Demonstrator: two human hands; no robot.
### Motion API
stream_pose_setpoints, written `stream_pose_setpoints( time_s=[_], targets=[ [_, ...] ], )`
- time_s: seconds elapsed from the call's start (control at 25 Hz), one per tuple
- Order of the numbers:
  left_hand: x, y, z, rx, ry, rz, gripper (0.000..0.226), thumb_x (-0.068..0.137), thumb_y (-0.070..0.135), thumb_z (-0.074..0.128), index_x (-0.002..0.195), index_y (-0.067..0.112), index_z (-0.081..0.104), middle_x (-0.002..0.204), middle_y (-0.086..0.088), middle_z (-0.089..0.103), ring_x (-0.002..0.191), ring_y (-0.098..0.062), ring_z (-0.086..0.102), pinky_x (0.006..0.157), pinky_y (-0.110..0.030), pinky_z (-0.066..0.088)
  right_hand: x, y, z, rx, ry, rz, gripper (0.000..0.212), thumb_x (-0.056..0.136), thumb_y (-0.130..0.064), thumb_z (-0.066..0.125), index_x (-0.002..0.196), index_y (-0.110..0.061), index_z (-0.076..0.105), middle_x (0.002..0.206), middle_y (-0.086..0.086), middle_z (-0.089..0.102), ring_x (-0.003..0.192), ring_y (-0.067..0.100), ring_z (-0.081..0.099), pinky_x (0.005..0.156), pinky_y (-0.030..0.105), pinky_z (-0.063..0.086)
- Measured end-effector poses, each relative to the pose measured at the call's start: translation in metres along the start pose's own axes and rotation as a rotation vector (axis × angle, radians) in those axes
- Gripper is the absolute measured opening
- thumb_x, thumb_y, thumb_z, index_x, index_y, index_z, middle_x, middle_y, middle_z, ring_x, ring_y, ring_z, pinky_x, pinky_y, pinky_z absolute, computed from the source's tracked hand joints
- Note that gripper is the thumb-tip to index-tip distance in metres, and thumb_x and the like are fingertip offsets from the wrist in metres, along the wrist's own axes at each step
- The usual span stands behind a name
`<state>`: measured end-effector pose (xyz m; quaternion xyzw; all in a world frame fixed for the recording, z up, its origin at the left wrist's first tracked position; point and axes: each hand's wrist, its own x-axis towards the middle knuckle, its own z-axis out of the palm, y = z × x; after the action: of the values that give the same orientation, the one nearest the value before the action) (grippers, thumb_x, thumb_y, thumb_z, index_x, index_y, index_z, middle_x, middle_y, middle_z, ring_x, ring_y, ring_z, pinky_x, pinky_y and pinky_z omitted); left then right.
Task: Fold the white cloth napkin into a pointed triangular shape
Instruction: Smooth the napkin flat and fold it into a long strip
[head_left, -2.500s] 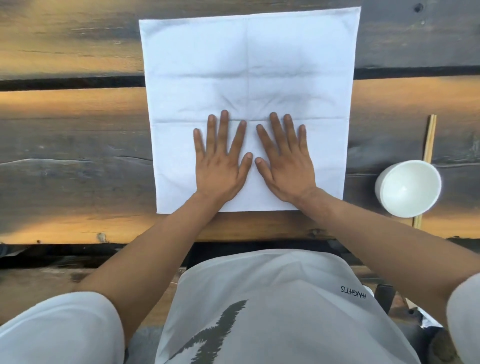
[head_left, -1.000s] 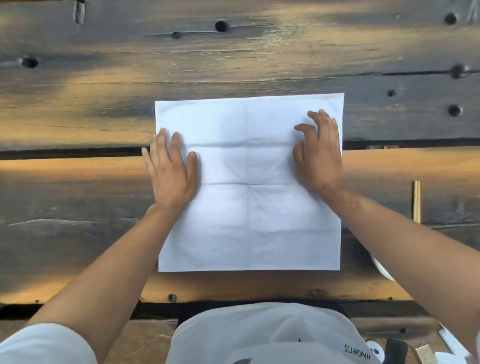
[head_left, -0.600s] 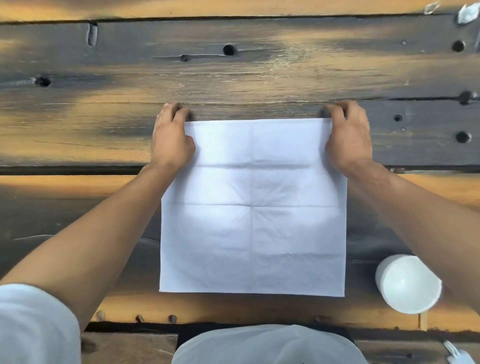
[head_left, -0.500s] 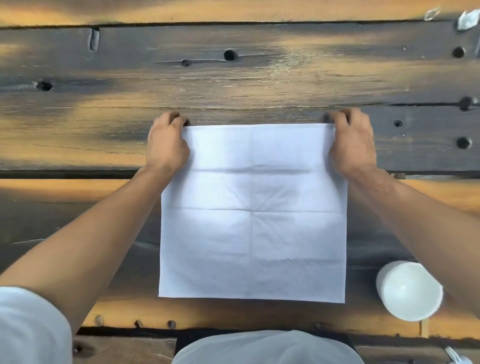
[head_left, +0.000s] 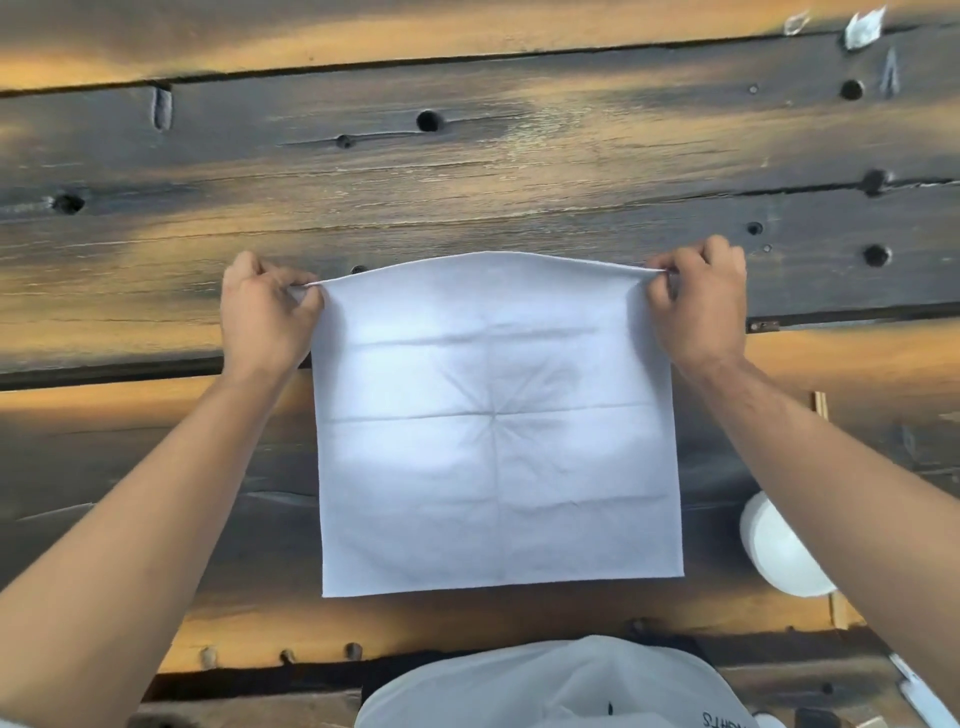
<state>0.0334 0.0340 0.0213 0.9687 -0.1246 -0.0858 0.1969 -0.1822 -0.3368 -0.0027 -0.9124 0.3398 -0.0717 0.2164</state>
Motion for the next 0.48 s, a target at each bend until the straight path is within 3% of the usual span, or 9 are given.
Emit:
stream_pose_setpoints(
  time_s=[0.12,0.24,0.32,0.4,0.48],
  targets=[
    [-0.032,-0.005,-0.016,-0.115,0.039,-0.061,0.019,0.094,0.019,0.070,0.108,0.011,0.080,0.093,-0.005,0.050,0.090,-0.024,0.055,0.085,-0.031,0.044,-0.033,0.000,-0.015,0.077,0.041,0.097,0.021,0.093,-0.014,0.055,0.104,-0.013,0.073,0.106,0.012,0.054,0.108,0.030,0.049,0.098,0.031,0.040],
    [-0.068,-0.008,-0.027,-0.194,0.000,-0.118,0.016,0.095,0.023,0.069,0.097,0.011,0.080,0.071,0.000,0.064,0.068,-0.010,0.058,0.074,-0.029,0.046,-0.067,0.001,-0.025,0.161,0.098,0.156,0.019,0.093,-0.016,0.057,0.104,-0.015,0.073,0.107,0.010,0.052,0.102,0.025,0.053,0.094,0.029,0.045],
    [-0.091,-0.007,-0.033,-0.314,-0.026,-0.223,0.014,0.097,0.023,0.068,0.098,0.016,0.079,0.070,0.003,0.072,0.057,0.003,0.063,0.070,-0.029,0.055,-0.086,-0.001,-0.031,0.277,0.103,0.266,0.020,0.093,-0.020,0.057,0.105,-0.016,0.073,0.107,0.007,0.053,0.090,0.011,0.054,0.089,0.017,0.045],
    [-0.113,-0.004,-0.040,-0.471,-0.041,-0.310,0.013,0.098,0.016,0.067,0.106,0.013,0.077,0.078,-0.004,0.076,0.059,-0.001,0.069,0.062,-0.029,0.061,-0.105,-0.004,-0.038,0.410,0.081,0.394,0.018,0.094,-0.023,0.057,0.103,-0.018,0.072,0.100,0.004,0.063,0.073,0.000,0.054,0.077,0.012,0.045],
    [-0.136,-0.003,-0.045,-0.535,-0.038,-0.351,0.014,0.097,0.013,0.067,0.107,0.013,0.076,0.081,-0.006,0.077,0.061,-0.010,0.073,0.065,-0.028,0.063,-0.125,-0.008,-0.047,0.644,0.052,0.536,0.014,0.095,-0.018,0.058,0.102,-0.014,0.070,0.087,0.005,0.067,0.059,-0.001,0.059,0.064,0.025,0.051]
  ],
)
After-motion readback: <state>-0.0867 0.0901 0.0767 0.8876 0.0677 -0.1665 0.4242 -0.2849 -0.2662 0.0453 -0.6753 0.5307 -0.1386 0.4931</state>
